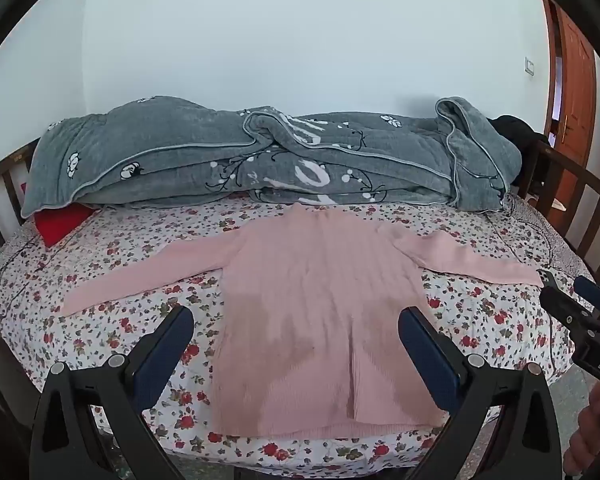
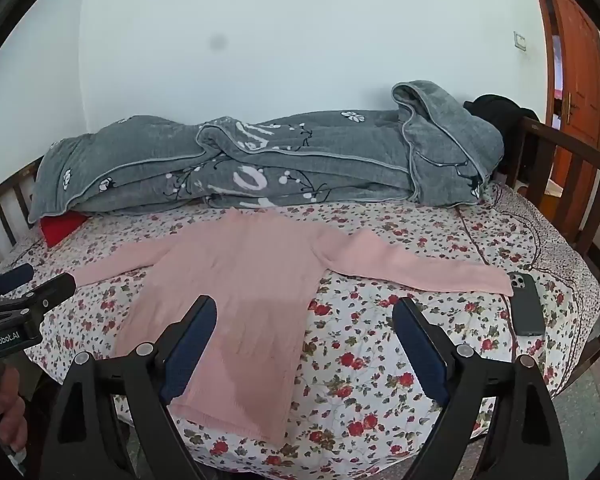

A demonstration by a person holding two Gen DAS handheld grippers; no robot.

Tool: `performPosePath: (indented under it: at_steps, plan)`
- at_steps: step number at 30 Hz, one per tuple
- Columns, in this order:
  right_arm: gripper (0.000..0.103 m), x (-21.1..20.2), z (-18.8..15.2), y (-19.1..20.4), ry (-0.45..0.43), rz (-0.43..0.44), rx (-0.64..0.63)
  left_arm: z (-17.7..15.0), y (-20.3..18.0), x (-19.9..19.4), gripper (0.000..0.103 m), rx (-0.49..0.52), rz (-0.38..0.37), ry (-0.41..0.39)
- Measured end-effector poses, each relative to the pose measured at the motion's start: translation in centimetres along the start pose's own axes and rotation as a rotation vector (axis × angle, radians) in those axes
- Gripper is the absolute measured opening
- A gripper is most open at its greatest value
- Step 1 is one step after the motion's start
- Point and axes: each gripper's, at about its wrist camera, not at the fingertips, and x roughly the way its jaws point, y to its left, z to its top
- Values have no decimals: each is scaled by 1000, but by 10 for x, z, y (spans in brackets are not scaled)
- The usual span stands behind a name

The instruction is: Fold small clothes

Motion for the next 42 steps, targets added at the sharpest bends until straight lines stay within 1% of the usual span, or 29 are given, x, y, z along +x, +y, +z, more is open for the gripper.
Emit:
performPosePath:
  at_steps: [2,3,7,9,10,12,22,26,29,32,42]
  plan:
    - [89,0,-1,-2,9,10,8,0,0,0,103,-3,-5,1]
    - [89,0,-1,-3,9,6,6,6,0,-1,103,-8,-1,2]
    - [89,0,-3,-7,11,9,16,8,3,-4,103,-26,10,-2]
    - [89,-7,-1,-6,6,17,24,11,3,-3,103,-36,14,4]
    - [89,-7,-1,-7,5,18,26,4,10,-6,103,-52,10,-10]
    - [89,-8,0,-7,6,18,26,3,13,-5,103,-58,5,-9]
    - [89,-13,3,-4,-4,21,18,-2,11,0,103,-56,-4,6]
    - [89,-13,5,0,12,25,11,-1,11,3,103,-46,1,33]
    - [89,-16,4,1,-11,23,10,-3,13,-2,103,-59,11,9]
    - [89,-16,3,2,-7,35,11,-1,14,-2,103,-67,-2,16]
    - [89,-18,2,-1,-16,29,15,-3,15,-4,103,-71,2,4]
